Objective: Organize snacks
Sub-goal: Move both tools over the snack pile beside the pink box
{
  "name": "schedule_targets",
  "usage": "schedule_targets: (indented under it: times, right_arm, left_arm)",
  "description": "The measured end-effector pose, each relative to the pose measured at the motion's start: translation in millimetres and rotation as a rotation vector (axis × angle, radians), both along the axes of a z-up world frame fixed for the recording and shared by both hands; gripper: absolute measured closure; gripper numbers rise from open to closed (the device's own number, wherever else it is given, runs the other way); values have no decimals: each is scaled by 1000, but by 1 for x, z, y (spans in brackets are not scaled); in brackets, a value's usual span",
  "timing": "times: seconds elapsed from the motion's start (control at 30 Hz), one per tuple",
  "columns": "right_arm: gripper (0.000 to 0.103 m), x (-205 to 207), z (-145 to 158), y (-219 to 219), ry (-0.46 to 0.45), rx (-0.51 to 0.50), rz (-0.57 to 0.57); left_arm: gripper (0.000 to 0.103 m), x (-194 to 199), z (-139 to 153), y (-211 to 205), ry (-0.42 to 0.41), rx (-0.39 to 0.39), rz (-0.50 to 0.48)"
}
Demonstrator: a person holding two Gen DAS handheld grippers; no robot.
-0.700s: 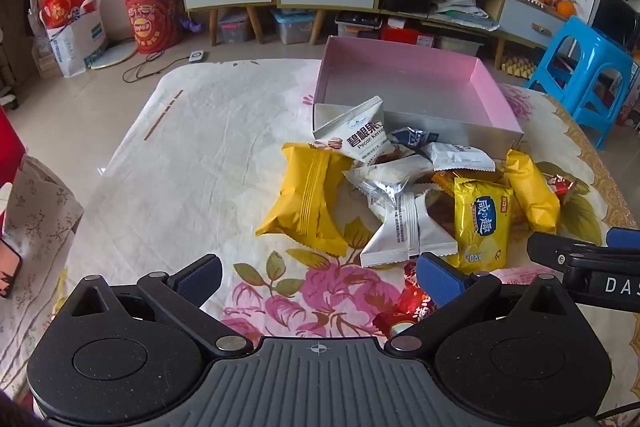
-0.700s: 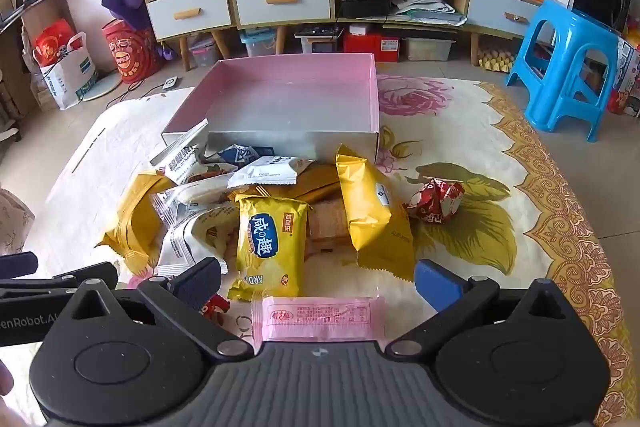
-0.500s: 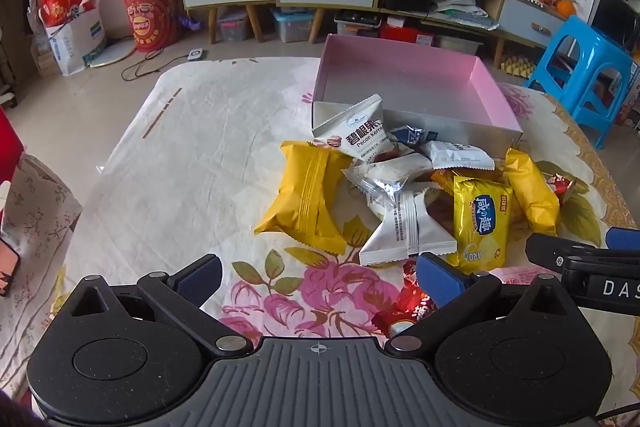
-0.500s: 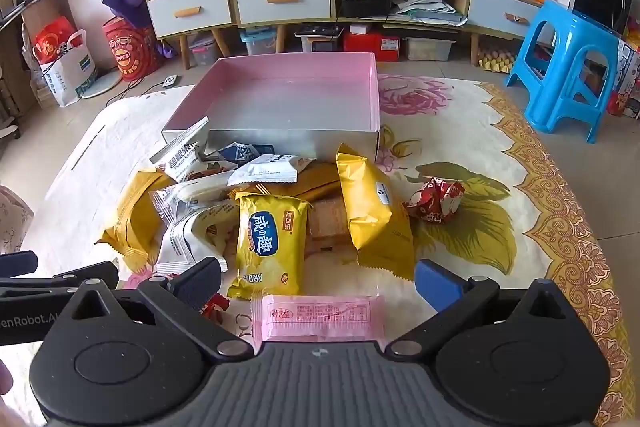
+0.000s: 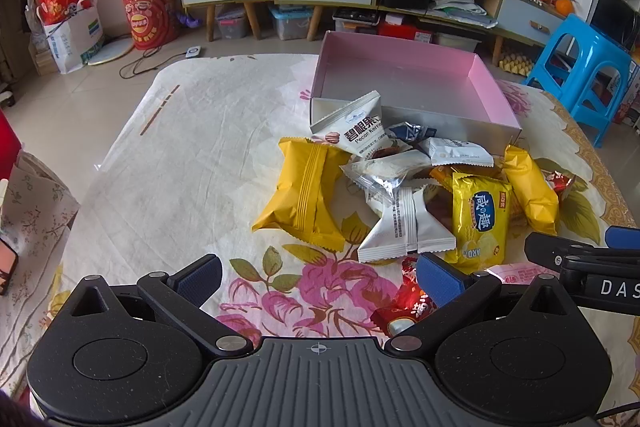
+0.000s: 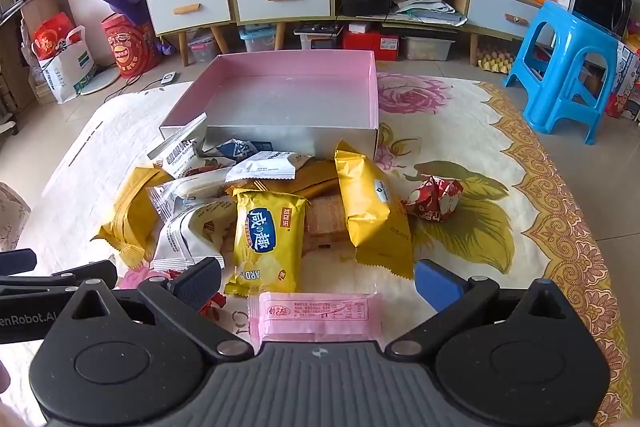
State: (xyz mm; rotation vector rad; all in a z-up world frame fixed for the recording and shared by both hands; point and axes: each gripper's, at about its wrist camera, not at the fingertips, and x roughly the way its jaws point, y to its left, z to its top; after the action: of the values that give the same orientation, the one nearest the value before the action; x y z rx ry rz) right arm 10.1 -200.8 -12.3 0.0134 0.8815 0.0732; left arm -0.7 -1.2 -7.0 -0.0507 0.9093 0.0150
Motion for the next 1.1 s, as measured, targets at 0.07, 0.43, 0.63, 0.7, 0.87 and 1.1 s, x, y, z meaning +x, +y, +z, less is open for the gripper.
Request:
schedule_targets:
  times: [0.07,0.43,0.63,0.7,0.87,1.1]
  right_arm:
    - [7,0,0,0,0,-1,1]
    - [7,0,-1,1,3,-13,4]
    - [7,0,-1,1,2,-14,5]
    - [7,0,-1,1,4,-16,6]
    - [7,1,-3,2,10,-70,17]
    - [7,0,-3,5,12,-106,21]
  left_arm:
    - [0,0,0,-1,3,0,-2]
    - [0,0,1,-1,9,-5,-11]
    - [0,1,-2,-2,23,-11,-25]
    - [0,1,-3,-3,30,-14,-33]
    - [0,1,-5,-3,47,-20,-41]
    - [0,1,-6,-3,55,-20,-45]
